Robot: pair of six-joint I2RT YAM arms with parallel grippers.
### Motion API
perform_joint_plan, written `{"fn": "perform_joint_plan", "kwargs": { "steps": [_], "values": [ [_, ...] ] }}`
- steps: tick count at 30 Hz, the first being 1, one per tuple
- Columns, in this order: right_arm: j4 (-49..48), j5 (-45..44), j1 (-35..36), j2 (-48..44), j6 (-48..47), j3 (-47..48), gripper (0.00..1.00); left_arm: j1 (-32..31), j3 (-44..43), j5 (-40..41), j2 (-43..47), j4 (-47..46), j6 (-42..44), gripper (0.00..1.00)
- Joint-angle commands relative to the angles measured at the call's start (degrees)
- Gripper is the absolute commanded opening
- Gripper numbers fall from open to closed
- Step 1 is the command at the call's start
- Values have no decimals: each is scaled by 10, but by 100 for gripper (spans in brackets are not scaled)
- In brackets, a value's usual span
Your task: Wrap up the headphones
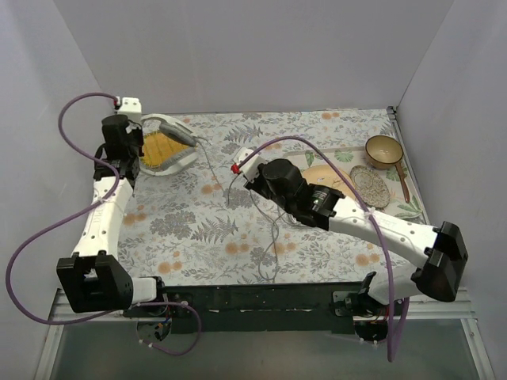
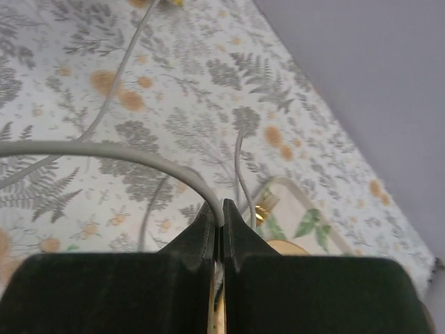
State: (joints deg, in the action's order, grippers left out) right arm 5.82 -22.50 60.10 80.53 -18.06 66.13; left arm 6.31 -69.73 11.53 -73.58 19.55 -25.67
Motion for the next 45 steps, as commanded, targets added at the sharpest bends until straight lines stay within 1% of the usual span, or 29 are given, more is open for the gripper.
{"fn": "perform_joint_plan", "kwargs": {
  "steps": [1, 3, 4, 6, 8, 10, 13, 14, 15, 17, 20, 22, 24, 25, 27, 28, 31, 33, 35, 37, 41, 42, 44, 45],
  "values": [
    [75, -103, 1, -42, -93, 64, 1, -100, 28, 123, 33, -124, 100, 0],
    [74, -114, 0, -47, -108, 94, 1, -131, 55, 134, 35, -139, 128, 0],
    [72, -115, -1, -46, -113, 106, 1, -159, 62, 140, 34, -140, 148, 0],
    [67, -110, -5, -36, -123, 130, 1, -185, 78, 153, 31, -142, 164, 0],
    [74, -92, -24, -26, -130, 169, 1, -219, 87, 163, 24, -142, 178, 0],
    [86, -77, -59, -3, -130, 195, 1, -248, 99, 162, 24, -135, 186, 0],
    [102, -29, -114, 24, -123, 237, 1, -283, 106, 132, 30, -108, 193, 0],
    [103, 2, -124, 30, -116, 253, 1, -290, 104, 113, 32, -85, 191, 0],
    [104, 17, -140, 39, -114, 263, 1, -297, 102, 105, 33, -71, 183, 0],
    [103, 46, -150, 50, -115, 279, 1, -318, 89, 85, 28, -33, 172, 0],
    [111, 68, -161, 75, -116, 318, 1, -341, 65, 47, 22, 14, 143, 0],
    [125, 82, -175, 95, -109, 348, 1, -351, 49, 3, 20, 39, 121, 0],
    [137, 126, -201, 115, -83, 380, 1, -356, 32, -35, 24, 66, 109, 0],
    [146, 167, -211, 122, -74, 390, 1, -362, 31, -52, 25, 70, 105, 0],
    [155, 199, -230, 149, -52, 416, 1, -381, 43, -26, 16, 62, 114, 0],
    [165, 210, -234, 161, -46, 450, 1, -386, 50, 7, 11, 56, 131, 0],
    [211, 215, -239, 217, -33, 529, 1, -398, 63, 3, 4, 52, 132, 0],
    [223, 222, -250, 243, -19, 540, 1, -402, 58, -33, 11, 55, 117, 0],
    [215, 248, -261, 248, 8, 523, 1, -404, 48, -55, 16, 64, 101, 0],
    [199, 256, -273, 256, 35, 509, 1, -404, 39, -68, 19, 67, 99, 0],
    [220, 256, -276, 291, 45, 530, 1, -404, 20, -157, 21, 105, 85, 0],
    [224, 259, -279, 301, 48, 535, 1, -404, 14, -204, 25, 112, 78, 0],
    [219, 291, -287, 303, 58, 528, 1, -404, -6, -241, 30, 130, 69, 0],
    [211, 307, -298, 300, 75, 505, 1, -404, -13, -271, 34, 135, 63, 0]
  ]
}}
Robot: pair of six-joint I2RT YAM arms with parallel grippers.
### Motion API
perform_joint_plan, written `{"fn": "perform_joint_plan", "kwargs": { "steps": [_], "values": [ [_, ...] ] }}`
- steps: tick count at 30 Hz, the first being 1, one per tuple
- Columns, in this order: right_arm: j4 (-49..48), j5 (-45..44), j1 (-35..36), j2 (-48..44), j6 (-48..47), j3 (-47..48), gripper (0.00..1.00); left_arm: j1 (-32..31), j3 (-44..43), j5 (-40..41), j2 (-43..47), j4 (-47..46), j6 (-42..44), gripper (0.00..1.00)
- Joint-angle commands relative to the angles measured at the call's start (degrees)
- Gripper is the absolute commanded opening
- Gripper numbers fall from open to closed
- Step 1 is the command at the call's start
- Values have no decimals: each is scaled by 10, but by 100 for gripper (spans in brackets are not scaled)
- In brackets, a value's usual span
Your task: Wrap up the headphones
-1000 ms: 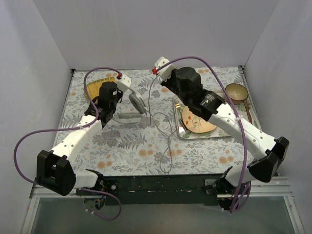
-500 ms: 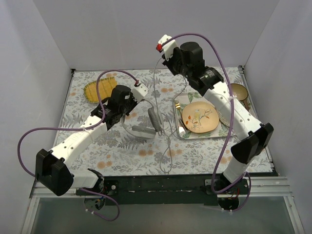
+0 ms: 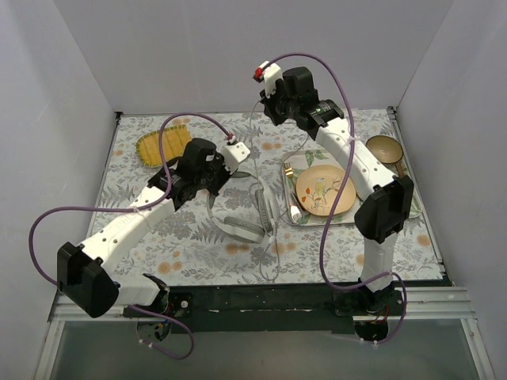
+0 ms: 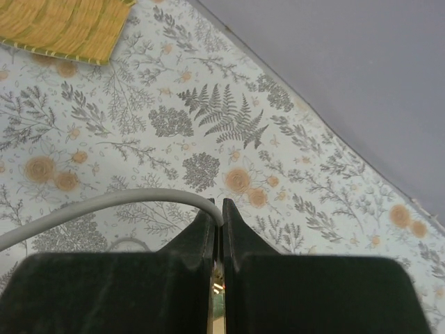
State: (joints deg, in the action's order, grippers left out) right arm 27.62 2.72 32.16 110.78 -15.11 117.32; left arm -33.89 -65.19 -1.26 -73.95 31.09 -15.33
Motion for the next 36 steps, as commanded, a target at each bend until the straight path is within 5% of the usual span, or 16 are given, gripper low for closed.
{"fn": "perform_joint_plan", "kwargs": {
  "steps": [1, 13, 21, 28, 36],
  "values": [
    [-28, 85, -25, -6, 54, -21, 1, -2, -65, -153, 40, 25, -50, 0],
    [-165, 223, -40, -66, 104, -201, 1, 16, -272, -171, 16, 80, -137, 0],
    [-406, 336, -37, -88, 231, -334, 1, 36, -393, -31, -16, 68, -208, 0],
    [-595, 382, 1, -73, 301, -394, 49, 60, -431, -44, -25, 70, -287, 0],
    [-627, 332, 11, -11, 299, -390, 65, 89, -507, -36, -26, 80, -307, 0]
  ]
}}
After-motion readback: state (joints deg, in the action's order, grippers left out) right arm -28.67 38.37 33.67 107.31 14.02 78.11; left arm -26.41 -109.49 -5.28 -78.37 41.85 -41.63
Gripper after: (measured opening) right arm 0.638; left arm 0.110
